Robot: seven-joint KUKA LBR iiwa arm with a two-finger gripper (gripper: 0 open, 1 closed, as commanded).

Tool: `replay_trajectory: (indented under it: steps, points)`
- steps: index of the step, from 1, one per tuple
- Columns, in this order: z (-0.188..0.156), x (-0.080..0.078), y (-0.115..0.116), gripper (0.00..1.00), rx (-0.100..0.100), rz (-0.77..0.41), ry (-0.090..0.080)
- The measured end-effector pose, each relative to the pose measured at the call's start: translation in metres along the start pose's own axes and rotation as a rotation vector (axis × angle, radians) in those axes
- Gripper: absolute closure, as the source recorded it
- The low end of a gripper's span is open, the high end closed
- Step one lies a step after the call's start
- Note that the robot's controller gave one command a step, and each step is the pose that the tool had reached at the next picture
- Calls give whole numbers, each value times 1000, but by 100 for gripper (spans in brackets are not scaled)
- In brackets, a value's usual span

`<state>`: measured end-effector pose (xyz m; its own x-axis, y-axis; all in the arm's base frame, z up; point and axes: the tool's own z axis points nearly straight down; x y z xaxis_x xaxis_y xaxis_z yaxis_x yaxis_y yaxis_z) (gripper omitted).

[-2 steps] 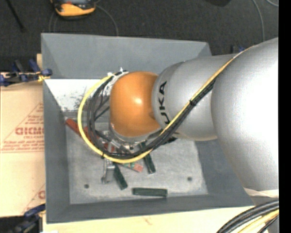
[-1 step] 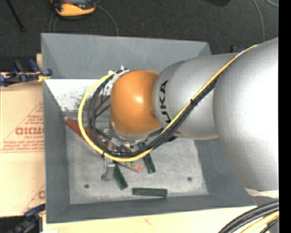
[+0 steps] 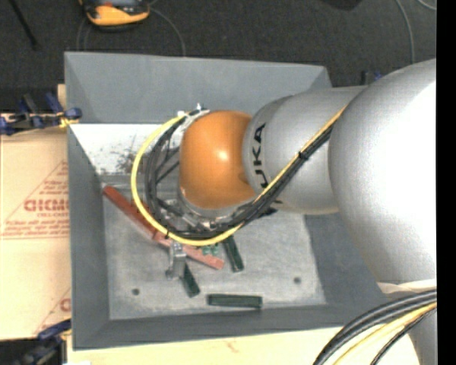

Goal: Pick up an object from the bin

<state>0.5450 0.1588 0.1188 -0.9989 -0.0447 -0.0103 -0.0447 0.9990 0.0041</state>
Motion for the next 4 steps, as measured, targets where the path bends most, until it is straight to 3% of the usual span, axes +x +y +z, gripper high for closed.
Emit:
replay_trajectory:
  steps: [1,2,3,4]
  points:
    - [27,-16,-21,0,5,35,11]
    - [48,-24,-14,100,4,421,7]
    - [48,-24,-14,100,4,421,7]
    - [-48,-50,-22,100,6,446,6]
